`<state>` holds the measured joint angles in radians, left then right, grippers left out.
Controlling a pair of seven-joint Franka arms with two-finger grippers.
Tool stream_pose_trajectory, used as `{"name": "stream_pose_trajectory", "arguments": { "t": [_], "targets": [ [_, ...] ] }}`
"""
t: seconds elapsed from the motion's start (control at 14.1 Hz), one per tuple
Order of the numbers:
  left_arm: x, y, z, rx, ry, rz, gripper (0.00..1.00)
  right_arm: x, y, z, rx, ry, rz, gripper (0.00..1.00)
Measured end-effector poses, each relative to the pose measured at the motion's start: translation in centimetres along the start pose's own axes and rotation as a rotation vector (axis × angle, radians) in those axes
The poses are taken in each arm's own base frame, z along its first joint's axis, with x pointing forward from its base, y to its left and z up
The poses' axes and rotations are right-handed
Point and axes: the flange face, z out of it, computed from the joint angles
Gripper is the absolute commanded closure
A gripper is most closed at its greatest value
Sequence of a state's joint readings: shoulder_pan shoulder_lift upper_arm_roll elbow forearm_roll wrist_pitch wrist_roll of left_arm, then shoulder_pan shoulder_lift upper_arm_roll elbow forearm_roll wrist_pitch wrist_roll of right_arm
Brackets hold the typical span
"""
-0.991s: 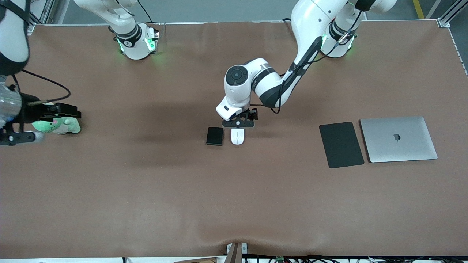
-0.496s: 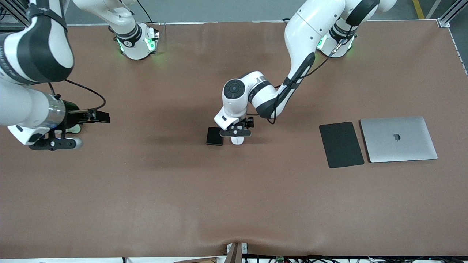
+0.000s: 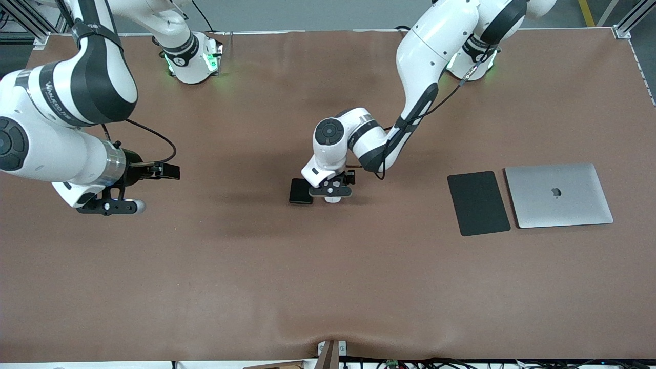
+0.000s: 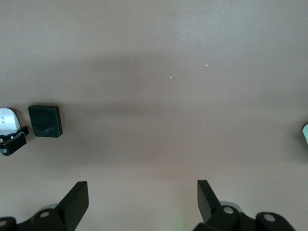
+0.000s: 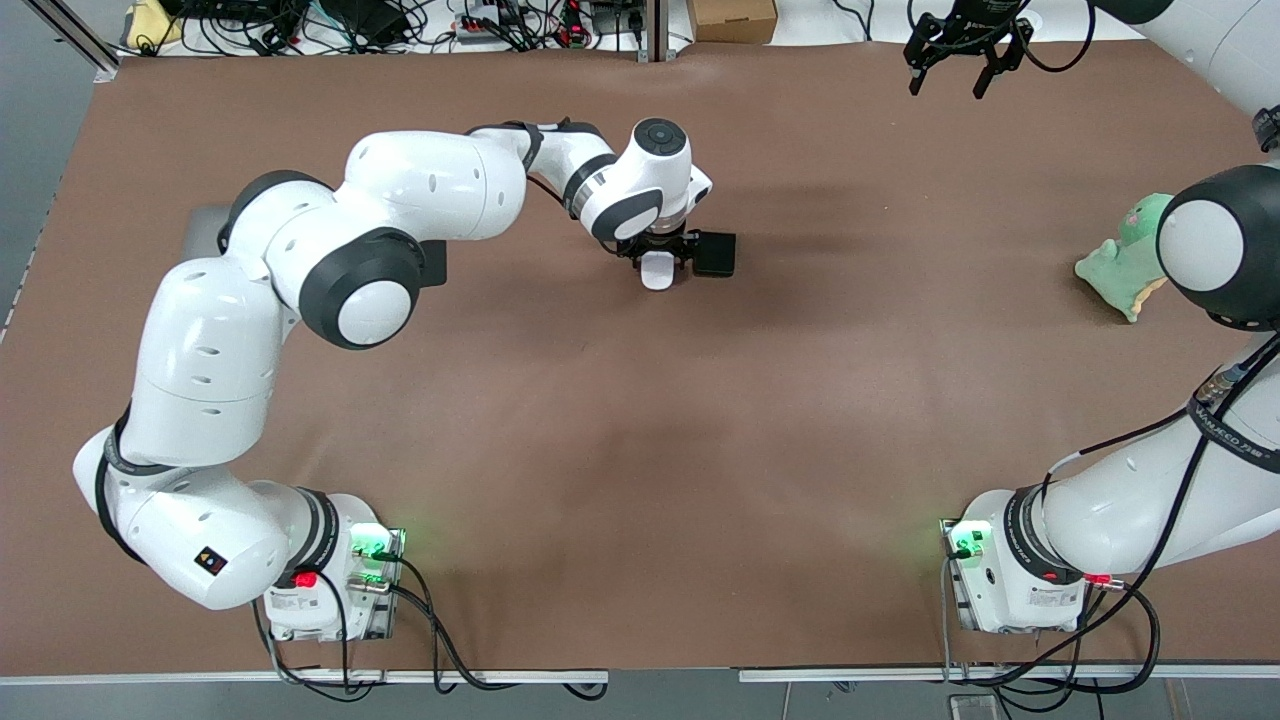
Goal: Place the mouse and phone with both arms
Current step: 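Grasp the white mouse with the left gripper and lift it, then carry the mouse to the mouse pad while the right gripper reaches the phone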
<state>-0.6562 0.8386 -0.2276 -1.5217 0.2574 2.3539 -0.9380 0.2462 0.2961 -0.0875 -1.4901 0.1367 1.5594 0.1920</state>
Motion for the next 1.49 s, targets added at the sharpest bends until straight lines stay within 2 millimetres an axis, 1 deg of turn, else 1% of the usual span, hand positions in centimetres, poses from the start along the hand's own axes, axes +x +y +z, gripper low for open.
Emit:
{"name": "stream_pose_trajectory", "arguments": {
  "t": [0.07,0.28,0.35,0.42,0.5,0.57,0.64,0.71,0.78,0.85,0.92,0.99,1.06,1.13,1.2,1.27,1.35,1.49],
  "targets": [
    [0.1,0.0,-0.1,-0.001,0.002,-0.003,0.98,0.0,-0.6,0.0,0.000,0.008,0.014,0.00],
    [0.8,0.1,-0.8,-0.013,0.015,-0.013,0.99,-0.1,-2.9,0.6,0.011,0.028,0.015,0.00],
    [1.2,0.1,-1.6,-0.021,0.025,-0.018,0.99,0.0,-3.7,1.1,0.018,0.029,0.016,0.00],
    [1.8,0.0,-2.9,-0.025,0.036,-0.026,0.99,0.1,-4.5,1.6,0.022,0.030,0.029,0.00],
    [2.5,-0.4,-4.9,-0.017,0.039,-0.037,0.99,0.2,-5.3,2.2,0.024,0.030,0.045,0.00],
    [3.3,-1.2,-7.7,-0.008,0.035,-0.058,0.99,0.4,-6.1,2.8,0.022,0.030,0.053,0.00],
    [4.0,-2.2,-11.0,-0.009,0.024,-0.078,0.99,0.5,-7.0,3.5,0.019,0.032,0.054,0.00],
    [4.8,-3.7,-14.5,-0.011,0.010,-0.093,0.99,0.7,-7.8,4.2,0.015,0.032,0.053,0.00],
    [5.4,-5.5,-17.6,-0.011,-0.007,-0.104,0.99,0.8,-8.4,4.8,0.012,0.030,0.052,0.00],
    [6.1,-7.9,-20.4,-0.012,-0.020,-0.116,0.99,0.9,-9.1,5.5,0.009,0.030,0.057,0.00],
    [6.7,-10.6,-22.6,-0.011,-0.029,-0.128,0.99,1.0,-9.8,6.2,0.006,0.031,0.067,0.00],
    [7.2,-13.5,-24.1,-0.004,-0.032,-0.142,0.99,1.1,-10.8,7.0,0.003,0.032,0.077,0.00],
    [7.6,-16.5,-25.2,0.004,-0.030,-0.158,0.99,1.1,-12.0,7.9,-0.001,0.034,0.087,0.00],
    [7.9,-19.6,-25.8,0.018,-0.030,-0.173,0.99,1.0,-13.2,8.8,-0.005,0.036,0.095,0.00],
    [8.0,-22.8,-25.9,0.038,-0.039,-0.179,0.99,0.9,-14.4,9.7,-0.011,0.036,0.099,0.00],
    [8.0,-26.2,-25.6,0.058,-0.053,-0.177,0.99,0.9,-15.4,10.6,-0.014,0.039,0.104,0.00],
    [8.0,-29.9,-25.0,0.075,-0.071,-0.167,0.99,0.9,-16.3,11.4,-0.016,0.044,0.113,0.00],
    [8.0,-38.1,-24.2,0.094,-0.108,-0.149,0.98,0.9,-18.2,13.2,-0.017,0.058,0.131,0.00]
  ]
}}
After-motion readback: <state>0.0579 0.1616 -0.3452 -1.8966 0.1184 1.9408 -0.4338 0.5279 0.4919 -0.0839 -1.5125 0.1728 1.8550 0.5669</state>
